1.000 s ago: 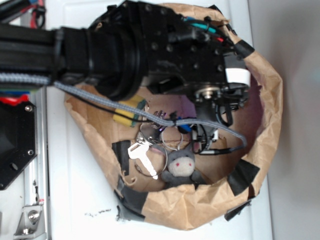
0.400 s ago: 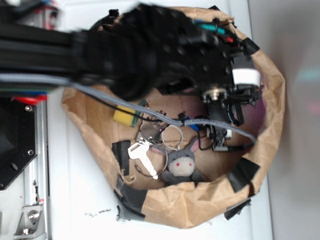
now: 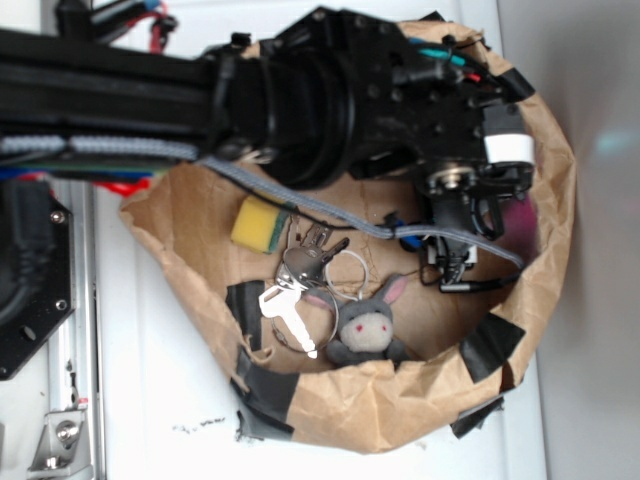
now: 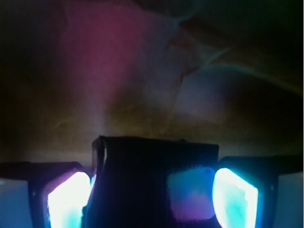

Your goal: Grab the black box.

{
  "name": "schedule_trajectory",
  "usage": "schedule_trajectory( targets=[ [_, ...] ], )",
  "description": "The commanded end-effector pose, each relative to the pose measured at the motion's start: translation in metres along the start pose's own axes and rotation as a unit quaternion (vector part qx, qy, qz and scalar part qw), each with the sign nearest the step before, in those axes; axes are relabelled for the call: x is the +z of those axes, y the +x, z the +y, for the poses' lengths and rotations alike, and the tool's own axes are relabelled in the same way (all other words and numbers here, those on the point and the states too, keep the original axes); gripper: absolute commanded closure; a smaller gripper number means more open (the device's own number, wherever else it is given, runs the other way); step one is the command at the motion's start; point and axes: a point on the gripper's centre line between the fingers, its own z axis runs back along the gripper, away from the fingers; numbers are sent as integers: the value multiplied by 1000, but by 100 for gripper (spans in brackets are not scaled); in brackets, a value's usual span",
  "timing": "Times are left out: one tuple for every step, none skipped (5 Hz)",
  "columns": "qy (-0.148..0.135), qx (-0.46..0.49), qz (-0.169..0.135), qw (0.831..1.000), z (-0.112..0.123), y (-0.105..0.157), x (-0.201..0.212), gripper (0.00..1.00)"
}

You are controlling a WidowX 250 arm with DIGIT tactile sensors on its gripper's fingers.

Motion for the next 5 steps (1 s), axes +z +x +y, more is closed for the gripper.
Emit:
schedule_trajectory(
  targets=[
    [8,7,1,1000,9,-5,-3,0],
    [5,11,-1,1000,9,-6,0,100],
    [1,8,-1,1000,8,-8,15,100],
    [-57,5,21,998,10,-12,53,100],
    [-111,-27,21,993,4,-19,80,100]
  ],
)
